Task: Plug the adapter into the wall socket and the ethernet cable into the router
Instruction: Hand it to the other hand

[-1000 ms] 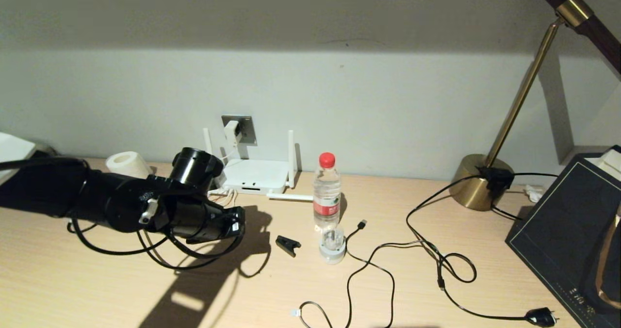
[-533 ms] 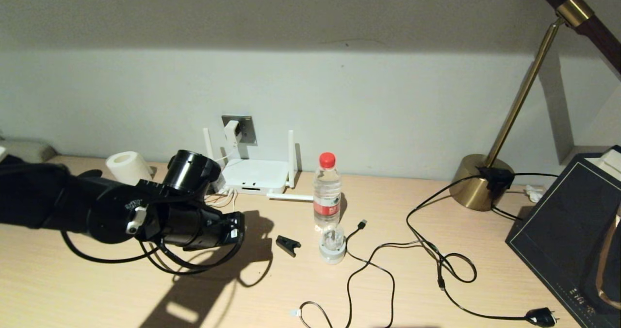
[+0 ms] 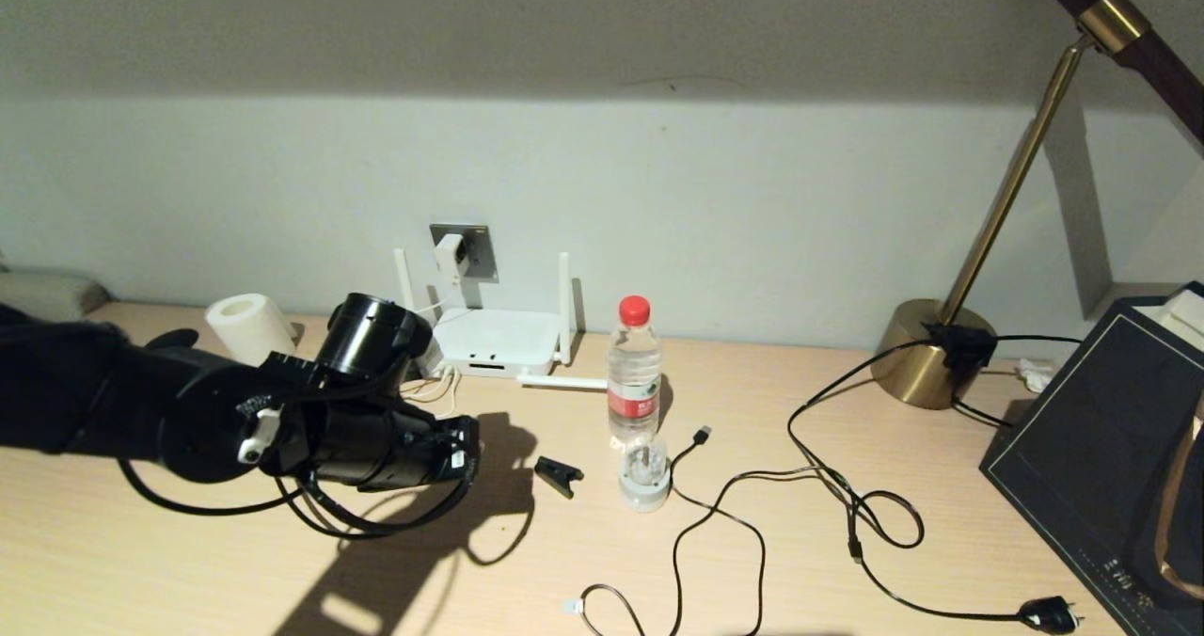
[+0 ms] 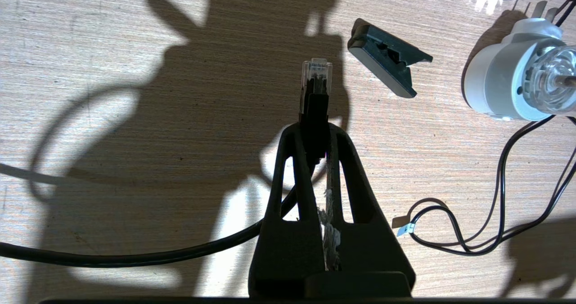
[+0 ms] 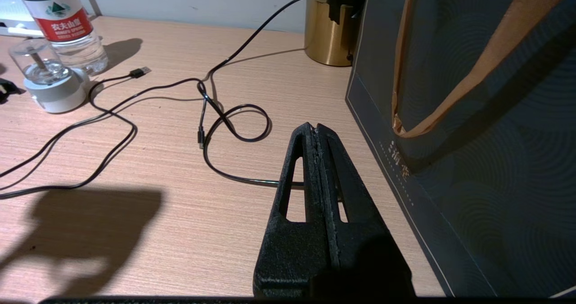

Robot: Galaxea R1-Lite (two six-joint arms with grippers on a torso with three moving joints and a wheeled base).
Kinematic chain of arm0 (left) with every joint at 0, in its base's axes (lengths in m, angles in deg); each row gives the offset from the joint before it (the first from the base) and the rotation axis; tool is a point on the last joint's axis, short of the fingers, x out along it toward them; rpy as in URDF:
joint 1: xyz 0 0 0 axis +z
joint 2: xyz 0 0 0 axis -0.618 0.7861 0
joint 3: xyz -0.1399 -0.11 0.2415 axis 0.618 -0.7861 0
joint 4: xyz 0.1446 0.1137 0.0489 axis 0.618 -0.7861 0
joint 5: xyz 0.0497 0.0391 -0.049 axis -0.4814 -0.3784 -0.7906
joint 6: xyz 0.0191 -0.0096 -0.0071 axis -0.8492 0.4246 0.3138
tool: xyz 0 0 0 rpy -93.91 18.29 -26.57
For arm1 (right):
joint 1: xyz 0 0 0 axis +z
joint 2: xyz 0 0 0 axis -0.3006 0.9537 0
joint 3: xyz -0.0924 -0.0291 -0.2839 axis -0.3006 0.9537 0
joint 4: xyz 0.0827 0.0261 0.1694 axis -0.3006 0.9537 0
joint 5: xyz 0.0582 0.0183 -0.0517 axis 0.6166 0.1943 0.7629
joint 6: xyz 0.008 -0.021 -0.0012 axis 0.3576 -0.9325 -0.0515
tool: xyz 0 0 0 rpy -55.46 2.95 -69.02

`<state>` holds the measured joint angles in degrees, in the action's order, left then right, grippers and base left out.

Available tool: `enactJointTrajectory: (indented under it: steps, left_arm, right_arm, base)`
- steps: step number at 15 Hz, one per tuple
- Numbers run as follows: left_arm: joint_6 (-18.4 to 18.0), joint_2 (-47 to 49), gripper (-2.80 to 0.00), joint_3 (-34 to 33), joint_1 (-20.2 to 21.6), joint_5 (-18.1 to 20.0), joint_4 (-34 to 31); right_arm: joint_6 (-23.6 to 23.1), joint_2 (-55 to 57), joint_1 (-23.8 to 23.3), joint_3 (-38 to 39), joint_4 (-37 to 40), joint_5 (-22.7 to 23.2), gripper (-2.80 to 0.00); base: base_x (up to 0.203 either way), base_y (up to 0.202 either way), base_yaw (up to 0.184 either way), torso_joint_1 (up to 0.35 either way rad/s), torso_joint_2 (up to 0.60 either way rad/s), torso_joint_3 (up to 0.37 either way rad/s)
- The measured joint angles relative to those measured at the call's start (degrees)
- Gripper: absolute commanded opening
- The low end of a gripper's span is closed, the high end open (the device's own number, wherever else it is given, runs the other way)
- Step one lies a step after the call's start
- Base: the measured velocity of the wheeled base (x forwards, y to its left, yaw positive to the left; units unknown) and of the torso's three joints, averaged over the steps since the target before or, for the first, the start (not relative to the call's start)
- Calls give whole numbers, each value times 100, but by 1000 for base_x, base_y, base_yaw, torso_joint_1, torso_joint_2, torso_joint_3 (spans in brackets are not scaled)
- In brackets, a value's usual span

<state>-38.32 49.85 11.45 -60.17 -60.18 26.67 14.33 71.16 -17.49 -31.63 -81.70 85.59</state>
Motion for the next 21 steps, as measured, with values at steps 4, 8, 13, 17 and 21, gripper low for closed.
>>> enactJointTrajectory:
  steps: [4,8,13,17,21]
  left_arm:
    - [130,-24,-280,-4,-54,-8,2]
    - [173,-46,-280,-1,-60,-10,6]
    - [211,-87,-280,-41,-60,-24,5]
    - [-35,-6,-280,-28,32,-271,-58]
    - [-1009,152,-280,82,535,-422,-226]
  right_arm:
    - [1,0,0,0,0,1,-280]
    - [1,0,0,0,-1,1,-280]
    - [1,0,0,0,0,1,-280]
    - [1,0,0,0,2,-2,-280]
    - [1,0,0,0,-1,1,-280]
  base:
    - [0,0,0,0,0,0]
    - [0,0,0,0,0,0]
    - [0,0,0,0,0,0]
    - [0,0,0,0,0,0]
    - [0,0,0,0,0,0]
